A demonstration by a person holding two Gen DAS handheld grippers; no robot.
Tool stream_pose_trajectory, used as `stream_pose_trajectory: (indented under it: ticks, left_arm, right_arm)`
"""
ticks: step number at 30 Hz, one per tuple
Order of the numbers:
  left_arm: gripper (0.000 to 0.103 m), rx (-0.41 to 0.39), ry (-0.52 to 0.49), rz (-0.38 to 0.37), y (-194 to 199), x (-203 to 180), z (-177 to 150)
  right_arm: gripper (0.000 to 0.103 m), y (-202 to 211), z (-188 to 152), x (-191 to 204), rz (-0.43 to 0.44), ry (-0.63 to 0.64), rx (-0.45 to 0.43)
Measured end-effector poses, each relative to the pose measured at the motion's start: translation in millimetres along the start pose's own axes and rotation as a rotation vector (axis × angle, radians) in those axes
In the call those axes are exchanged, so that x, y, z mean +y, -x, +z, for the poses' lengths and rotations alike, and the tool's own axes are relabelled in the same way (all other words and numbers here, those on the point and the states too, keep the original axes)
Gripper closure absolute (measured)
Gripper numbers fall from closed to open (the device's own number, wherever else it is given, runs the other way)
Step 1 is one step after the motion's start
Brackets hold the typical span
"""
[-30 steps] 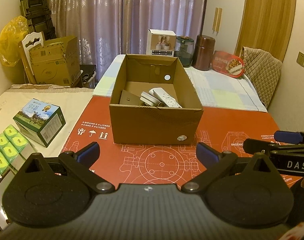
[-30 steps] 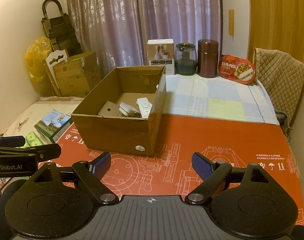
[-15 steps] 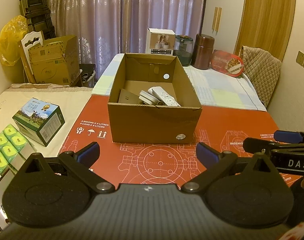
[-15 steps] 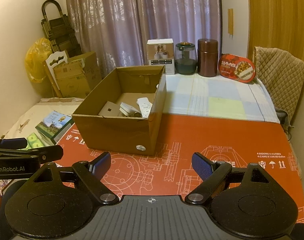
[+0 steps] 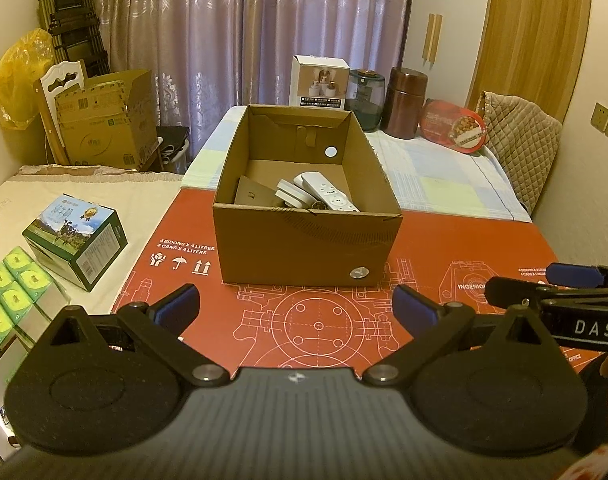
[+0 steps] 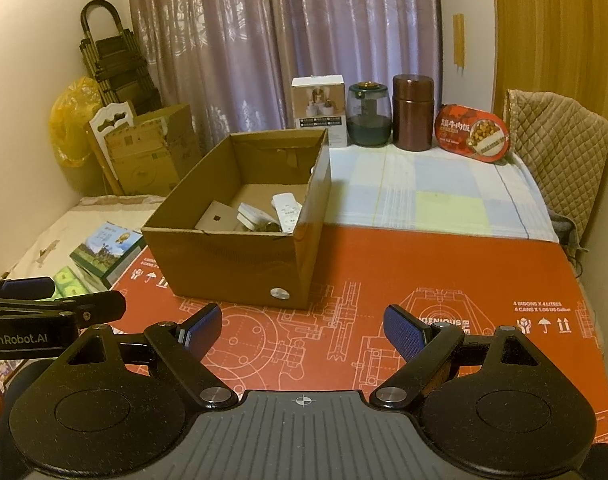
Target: Organize rigid objects
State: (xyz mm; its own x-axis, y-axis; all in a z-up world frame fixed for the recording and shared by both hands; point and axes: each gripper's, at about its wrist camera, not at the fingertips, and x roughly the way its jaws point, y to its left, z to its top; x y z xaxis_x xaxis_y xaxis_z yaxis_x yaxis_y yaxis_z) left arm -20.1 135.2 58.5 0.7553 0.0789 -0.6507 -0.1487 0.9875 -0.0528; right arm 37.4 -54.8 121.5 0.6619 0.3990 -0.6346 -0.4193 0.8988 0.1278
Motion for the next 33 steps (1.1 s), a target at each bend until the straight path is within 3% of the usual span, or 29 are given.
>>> stream_pose_trajectory:
  ticks: [33]
  left_arm:
    - [0.002,0.003,0.0,-0.007,-3.1,-2.0,-1.6]
  right_arm:
    - [0.018,-1.4,-3.0,1.5,0.0,-0.004,0.006]
